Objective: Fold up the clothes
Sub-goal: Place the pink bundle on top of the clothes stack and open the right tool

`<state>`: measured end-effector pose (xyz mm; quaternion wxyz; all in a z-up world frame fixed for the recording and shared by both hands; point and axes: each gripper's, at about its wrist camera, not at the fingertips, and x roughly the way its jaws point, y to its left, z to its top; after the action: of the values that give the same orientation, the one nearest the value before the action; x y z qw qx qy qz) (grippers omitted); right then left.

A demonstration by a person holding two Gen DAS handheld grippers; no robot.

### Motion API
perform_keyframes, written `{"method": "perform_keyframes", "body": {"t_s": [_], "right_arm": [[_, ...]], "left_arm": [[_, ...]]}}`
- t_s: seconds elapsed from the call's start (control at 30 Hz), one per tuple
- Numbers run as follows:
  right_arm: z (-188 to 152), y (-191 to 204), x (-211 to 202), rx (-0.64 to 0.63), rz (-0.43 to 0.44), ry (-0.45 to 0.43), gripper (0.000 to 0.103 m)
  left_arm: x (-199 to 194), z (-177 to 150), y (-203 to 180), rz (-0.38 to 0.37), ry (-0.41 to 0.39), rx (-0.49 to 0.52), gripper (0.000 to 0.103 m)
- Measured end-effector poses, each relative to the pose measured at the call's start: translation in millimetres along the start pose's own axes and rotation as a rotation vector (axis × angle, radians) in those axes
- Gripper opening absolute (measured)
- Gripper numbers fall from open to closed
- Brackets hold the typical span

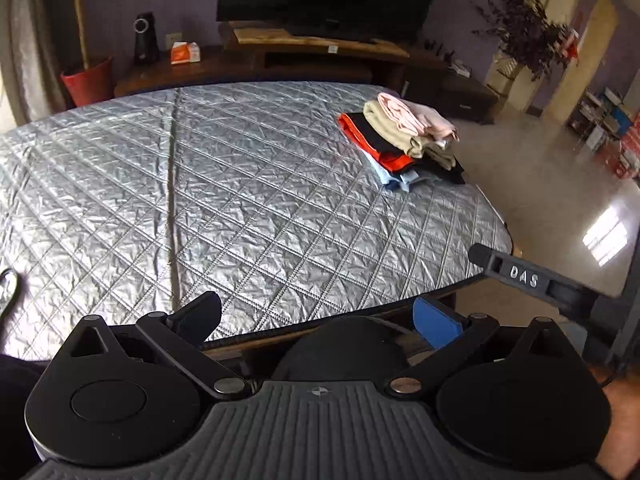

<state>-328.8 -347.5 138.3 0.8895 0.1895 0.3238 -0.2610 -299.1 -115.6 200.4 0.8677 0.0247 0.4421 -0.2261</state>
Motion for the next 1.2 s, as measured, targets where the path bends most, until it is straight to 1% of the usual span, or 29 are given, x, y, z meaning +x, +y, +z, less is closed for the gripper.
{"method": "perform_keyframes", "body": {"t_s": [0.07,0.1,0.13,0.2,0.37,0.43,0.57,1.2], "right_arm": [[0,5,-9,-0.031,-0.033,-0.028,0.090],[-1,8,-12,-0.046,-0.051,-0.041,0.095],[-2,10,-15,-0.061,-0.063,-0.054,0.096],[-6,12,-17,-0.066,-0.056,-0.060,0.096],[-10,11,-31,-0.001,-0.046,0.020,0.095],[-14,7,-26,0.012,-0.043,0.037,0.092],[-25,11,-38,0.008,-0.047,0.034,0.092],[-32,20,-42,-0.017,-0.026,0.025,0.092]], "left_arm": [[-2,0,-3,0.034,0.007,0.005,0.103],[-4,-1,-7,0.047,0.011,0.025,0.103],[-4,-2,-9,0.064,0.016,0.037,0.103],[-5,-5,-13,0.090,0.030,0.042,0.103],[-6,-7,-14,0.095,0.061,0.024,0.103],[-6,-6,-13,0.104,0.065,0.023,0.103],[-8,-5,-10,0.091,0.073,0.010,0.103],[-17,-8,-11,0.101,0.069,0.026,0.103]]}}
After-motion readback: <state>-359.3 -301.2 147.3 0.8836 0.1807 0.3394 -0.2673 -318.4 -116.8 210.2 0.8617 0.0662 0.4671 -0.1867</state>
